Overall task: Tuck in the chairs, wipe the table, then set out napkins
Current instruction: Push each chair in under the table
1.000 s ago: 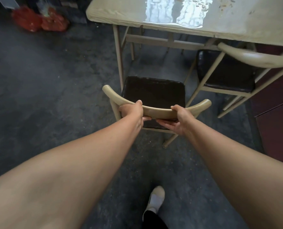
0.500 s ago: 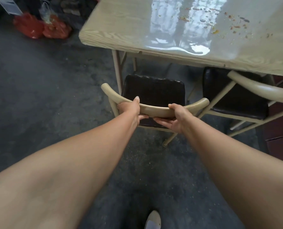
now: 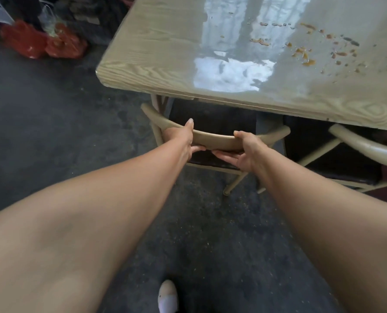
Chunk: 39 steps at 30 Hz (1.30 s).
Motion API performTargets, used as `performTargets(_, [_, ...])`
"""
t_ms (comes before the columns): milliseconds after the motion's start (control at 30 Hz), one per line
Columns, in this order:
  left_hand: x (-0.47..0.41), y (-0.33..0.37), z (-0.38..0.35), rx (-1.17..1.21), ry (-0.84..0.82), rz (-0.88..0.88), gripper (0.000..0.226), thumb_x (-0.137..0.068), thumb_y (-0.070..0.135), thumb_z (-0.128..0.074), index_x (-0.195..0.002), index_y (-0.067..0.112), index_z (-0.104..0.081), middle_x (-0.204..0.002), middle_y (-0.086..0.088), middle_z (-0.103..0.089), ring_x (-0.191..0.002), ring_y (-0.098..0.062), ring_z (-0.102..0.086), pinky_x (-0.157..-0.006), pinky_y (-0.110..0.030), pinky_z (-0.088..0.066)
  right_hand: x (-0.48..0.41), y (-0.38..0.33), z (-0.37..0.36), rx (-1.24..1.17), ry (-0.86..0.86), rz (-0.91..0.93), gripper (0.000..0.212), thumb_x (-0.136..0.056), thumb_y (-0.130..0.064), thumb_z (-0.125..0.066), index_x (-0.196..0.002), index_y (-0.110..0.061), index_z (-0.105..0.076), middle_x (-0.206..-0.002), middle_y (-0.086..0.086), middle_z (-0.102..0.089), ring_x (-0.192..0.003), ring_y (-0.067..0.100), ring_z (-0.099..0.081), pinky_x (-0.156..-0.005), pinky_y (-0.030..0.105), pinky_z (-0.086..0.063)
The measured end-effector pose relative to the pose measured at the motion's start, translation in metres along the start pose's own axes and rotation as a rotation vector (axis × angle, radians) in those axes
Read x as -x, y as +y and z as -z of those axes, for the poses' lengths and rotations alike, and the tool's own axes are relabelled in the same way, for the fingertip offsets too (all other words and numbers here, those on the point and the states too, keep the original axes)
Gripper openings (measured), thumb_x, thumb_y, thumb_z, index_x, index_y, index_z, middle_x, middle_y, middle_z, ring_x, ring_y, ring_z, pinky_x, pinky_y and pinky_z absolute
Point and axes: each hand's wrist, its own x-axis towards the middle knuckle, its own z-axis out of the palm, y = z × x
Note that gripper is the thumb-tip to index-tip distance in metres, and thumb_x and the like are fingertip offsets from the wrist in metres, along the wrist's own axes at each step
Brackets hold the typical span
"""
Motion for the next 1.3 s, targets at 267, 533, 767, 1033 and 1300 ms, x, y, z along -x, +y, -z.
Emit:
performTargets(267, [-0.025, 0.026, -0.016, -0.001, -0.008, -0.006, 0.064, -0.087, 0.027, -0.069, -0.137, 0.003, -0.037, -0.132, -0.014, -0.048, -0.115, -0.042, -0.055, -0.055, -0.048, -0.06, -0.02, -0.024, -0.026, 0.007, 0.036, -0.001, 0.033, -0.094, -0.02, -0.055, -0.118, -0.008, -0.037, -0.102, 0.03, -0.054, -0.065, 0.049, -0.068, -0.05, 0.051, -0.059])
performTargets(533, [-0.023, 0.027, -0.016, 0.013, 0.015, 0.018, 0.066, -0.086, 0.025, -0.071, -0.138, 0.004, -0.037, -0.132, -0.015, -0.048, -0.114, -0.043, -0.055, -0.045, -0.044, -0.057, -0.016, -0.027, -0.023, -0.016, -0.013, -0.053, 0.037, -0.096, -0.021, -0.053, -0.124, -0.005, -0.034, -0.116, 0.034, -0.054, -0.077, 0.051, -0.067, -0.052, 0.052, -0.059])
performTargets(767, [-0.019, 0.03, -0.017, 0.003, 0.024, 0.038, 0.068, -0.085, 0.026, -0.071, -0.14, 0.005, -0.036, -0.133, -0.015, -0.048, -0.114, -0.041, -0.056, -0.046, -0.043, -0.058, -0.011, -0.033, -0.018, 0.075, -0.005, -0.124, 0.032, -0.096, -0.028, -0.053, -0.116, -0.007, -0.04, -0.105, 0.028, -0.063, -0.073, 0.043, -0.073, -0.057, 0.048, -0.061])
performTargets(1033, [0.011, 0.069, -0.003, -0.231, -0.134, 0.257, 0.042, -0.093, 0.014, -0.061, -0.131, 0.001, -0.047, -0.144, -0.018, -0.039, -0.125, -0.04, -0.05, -0.08, -0.051, -0.056, 0.022, -0.044, -0.011, 0.657, 0.08, -0.217, 0.063, -0.092, -0.057, -0.049, -0.126, -0.004, -0.05, -0.096, 0.016, -0.071, -0.076, 0.026, -0.069, -0.058, 0.032, -0.053])
performTargets(1300, [0.059, 0.105, 0.024, -0.268, -0.201, 0.234, 0.035, -0.098, 0.013, -0.052, -0.131, 0.0, -0.049, -0.138, -0.018, -0.051, -0.12, -0.035, -0.057, -0.084, -0.043, -0.053, 0.076, -0.061, -0.052, 1.312, -0.087, 0.147, 0.029, -0.09, -0.031, -0.062, -0.094, -0.003, -0.067, -0.077, 0.01, -0.069, -0.067, 0.025, -0.066, -0.077, 0.043, -0.06])
